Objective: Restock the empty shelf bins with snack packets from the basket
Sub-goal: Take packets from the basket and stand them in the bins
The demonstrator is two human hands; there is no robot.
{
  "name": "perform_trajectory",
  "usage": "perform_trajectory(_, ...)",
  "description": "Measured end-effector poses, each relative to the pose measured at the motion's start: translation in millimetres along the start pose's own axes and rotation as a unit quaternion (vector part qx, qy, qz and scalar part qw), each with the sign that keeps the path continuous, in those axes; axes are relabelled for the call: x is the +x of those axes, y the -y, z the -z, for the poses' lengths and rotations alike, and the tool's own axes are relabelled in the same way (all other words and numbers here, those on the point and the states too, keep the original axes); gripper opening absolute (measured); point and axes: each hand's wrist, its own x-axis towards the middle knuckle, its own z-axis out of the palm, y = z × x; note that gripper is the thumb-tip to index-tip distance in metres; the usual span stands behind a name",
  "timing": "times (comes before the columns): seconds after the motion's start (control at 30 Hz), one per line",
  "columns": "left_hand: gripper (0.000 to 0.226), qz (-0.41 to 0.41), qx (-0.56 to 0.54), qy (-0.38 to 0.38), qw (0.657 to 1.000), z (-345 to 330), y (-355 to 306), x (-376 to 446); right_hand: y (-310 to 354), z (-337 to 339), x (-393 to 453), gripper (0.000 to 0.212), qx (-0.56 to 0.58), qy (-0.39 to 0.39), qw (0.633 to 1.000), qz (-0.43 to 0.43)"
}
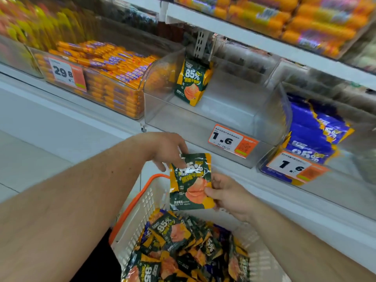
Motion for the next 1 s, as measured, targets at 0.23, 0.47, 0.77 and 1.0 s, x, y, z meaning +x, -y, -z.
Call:
perform_trajectory(0.23,0.019,-0.163,-0.185,-0.143,0.958,15,-15,-18,73,18,-26,0.007,-0.079,-0.073,0.991,0.084)
perform_trajectory(0.47,0.017,-0.195,-0.343,-0.34,0.854,22,-37,-25,146,29,-17,0.017,0.063,-0.142,0.984,0.084)
perform_trajectory(0.77,0.075,-0.006,-0.017,-0.539,0.842,35,-13,3,214,63,71,0.018,0.044,-0.304,0.944,0.122)
perform_trajectory(1.0,0.085,0.038,-0.026,-0.485,0.874,32,-22,14,215,54,157,0.015,-0.092,-0.341,0.931,0.091)
